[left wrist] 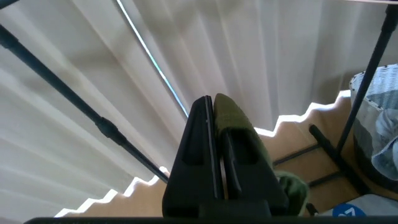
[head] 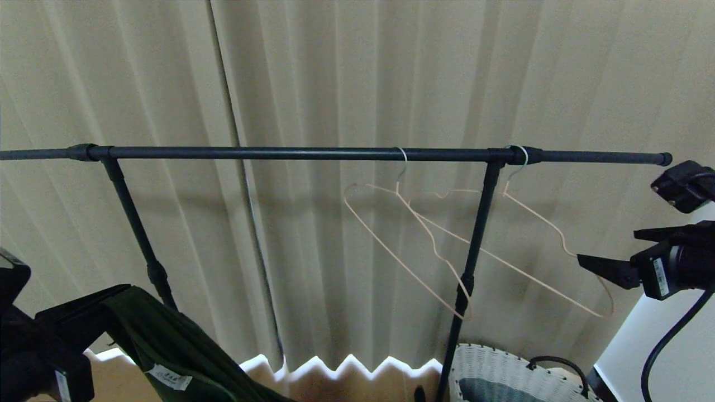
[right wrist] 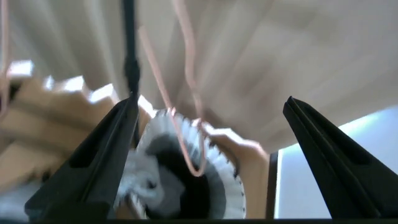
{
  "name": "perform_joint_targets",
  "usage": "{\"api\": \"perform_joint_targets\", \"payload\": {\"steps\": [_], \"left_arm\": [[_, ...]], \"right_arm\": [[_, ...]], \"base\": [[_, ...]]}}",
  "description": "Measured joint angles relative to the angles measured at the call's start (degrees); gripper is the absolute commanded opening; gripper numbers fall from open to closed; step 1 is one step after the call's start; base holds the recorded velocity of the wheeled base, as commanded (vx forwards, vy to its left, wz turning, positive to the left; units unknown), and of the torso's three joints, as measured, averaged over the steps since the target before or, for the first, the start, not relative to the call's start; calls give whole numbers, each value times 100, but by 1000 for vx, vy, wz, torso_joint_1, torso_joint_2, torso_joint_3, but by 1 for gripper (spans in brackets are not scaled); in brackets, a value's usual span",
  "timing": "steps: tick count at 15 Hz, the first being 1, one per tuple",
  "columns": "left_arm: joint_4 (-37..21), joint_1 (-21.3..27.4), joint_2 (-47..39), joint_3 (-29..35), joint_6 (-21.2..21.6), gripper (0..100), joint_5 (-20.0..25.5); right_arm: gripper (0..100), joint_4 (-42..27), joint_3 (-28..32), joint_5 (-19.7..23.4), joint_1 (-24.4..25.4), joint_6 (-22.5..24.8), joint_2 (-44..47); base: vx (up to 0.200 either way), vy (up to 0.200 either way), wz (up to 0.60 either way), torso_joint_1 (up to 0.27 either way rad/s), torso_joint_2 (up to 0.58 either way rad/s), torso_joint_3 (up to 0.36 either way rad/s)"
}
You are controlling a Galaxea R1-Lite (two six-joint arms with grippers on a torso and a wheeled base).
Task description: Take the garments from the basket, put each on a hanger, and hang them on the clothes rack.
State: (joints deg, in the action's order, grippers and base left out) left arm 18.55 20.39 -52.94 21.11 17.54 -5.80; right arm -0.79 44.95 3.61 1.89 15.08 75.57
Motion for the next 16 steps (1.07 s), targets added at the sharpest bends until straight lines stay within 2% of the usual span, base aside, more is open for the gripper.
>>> {"api": "perform_joint_targets", "payload": {"steps": [6, 11, 14, 16], "left_arm": [[7, 24, 121, 18, -4, 0, 4], [5, 267, 221, 24, -6, 0, -2], [0, 313, 276, 21, 2, 0, -5], [-2, 315, 289, 18, 11, 0, -7]], "right_arm": [[100, -211, 740, 572, -40, 178, 1150], [100, -224, 1263, 1011, -123, 156, 2037], [100, -254, 1414, 1279, -127, 77, 2336], [100, -255, 1426, 1310, -121, -48, 2438]], "base": [[0, 0, 0, 0, 0, 0], [0, 0, 0, 0, 0, 0], [0, 0, 0, 0, 0, 0], [0, 0, 0, 0, 0, 0]]}}
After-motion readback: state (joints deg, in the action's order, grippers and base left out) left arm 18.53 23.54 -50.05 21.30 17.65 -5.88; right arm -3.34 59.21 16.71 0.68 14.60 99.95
